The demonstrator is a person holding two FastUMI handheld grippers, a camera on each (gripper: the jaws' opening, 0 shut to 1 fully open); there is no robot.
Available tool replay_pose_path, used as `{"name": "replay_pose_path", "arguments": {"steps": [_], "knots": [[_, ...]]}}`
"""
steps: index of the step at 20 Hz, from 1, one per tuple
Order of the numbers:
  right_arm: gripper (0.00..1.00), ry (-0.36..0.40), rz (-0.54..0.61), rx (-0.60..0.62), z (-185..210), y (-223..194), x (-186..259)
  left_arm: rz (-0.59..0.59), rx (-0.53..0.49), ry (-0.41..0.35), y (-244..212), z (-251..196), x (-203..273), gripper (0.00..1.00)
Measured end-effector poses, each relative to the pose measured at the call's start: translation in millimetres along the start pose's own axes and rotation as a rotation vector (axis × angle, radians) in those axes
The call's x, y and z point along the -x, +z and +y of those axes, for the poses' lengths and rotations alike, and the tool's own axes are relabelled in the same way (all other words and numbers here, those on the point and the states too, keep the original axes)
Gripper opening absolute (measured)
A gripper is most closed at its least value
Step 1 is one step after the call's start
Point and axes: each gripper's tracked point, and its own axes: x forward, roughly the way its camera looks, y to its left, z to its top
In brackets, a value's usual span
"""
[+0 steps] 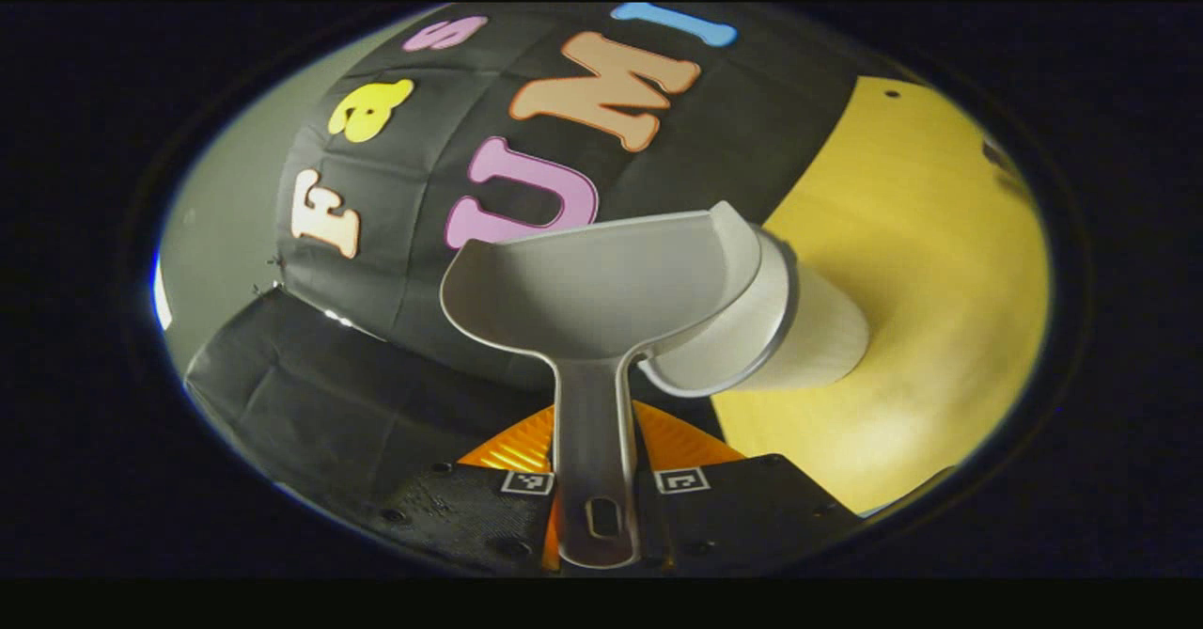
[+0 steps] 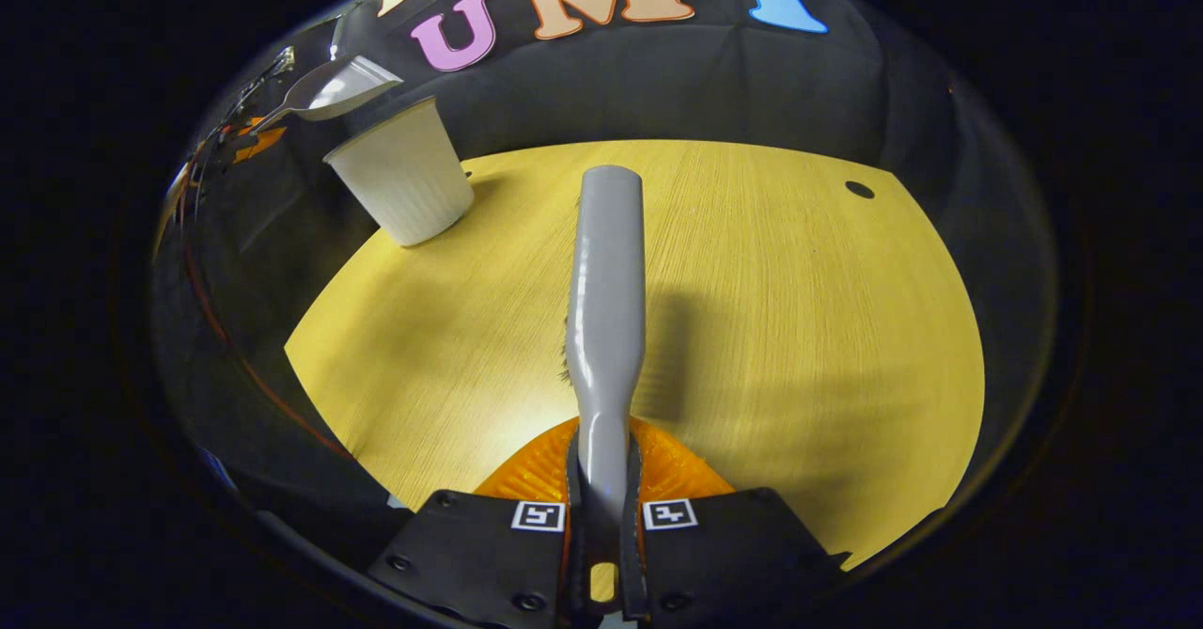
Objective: Pick up the small broom and dustpan from the desktop, sweep the trash into the dustpan with the broom, and then empty the trash into the garbage bin.
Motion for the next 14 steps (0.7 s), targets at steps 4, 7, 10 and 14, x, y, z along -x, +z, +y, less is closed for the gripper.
{"name": "replay_pose_path", "arguments": {"steps": [4, 7, 10, 14], "knots": [[0.16, -0.040, -0.027, -0.037, -2, 5, 1, -0.094, 0.300, -0.200, 44, -105, 34, 0.24], [0.16, -0.088, -0.040, -0.039, -4, 8, 3, -0.137, 0.445, -0.289, 67, -169, 58, 0.27], [0.16, -0.146, -0.025, -0.060, -5, 6, 3, -0.085, 0.537, -0.389, 58, -235, 78, 0.23], [0.16, -0.211, 0.037, -0.097, -6, -7, -3, 0.019, 0.518, -0.447, 22, -306, 82, 0.26]]}}
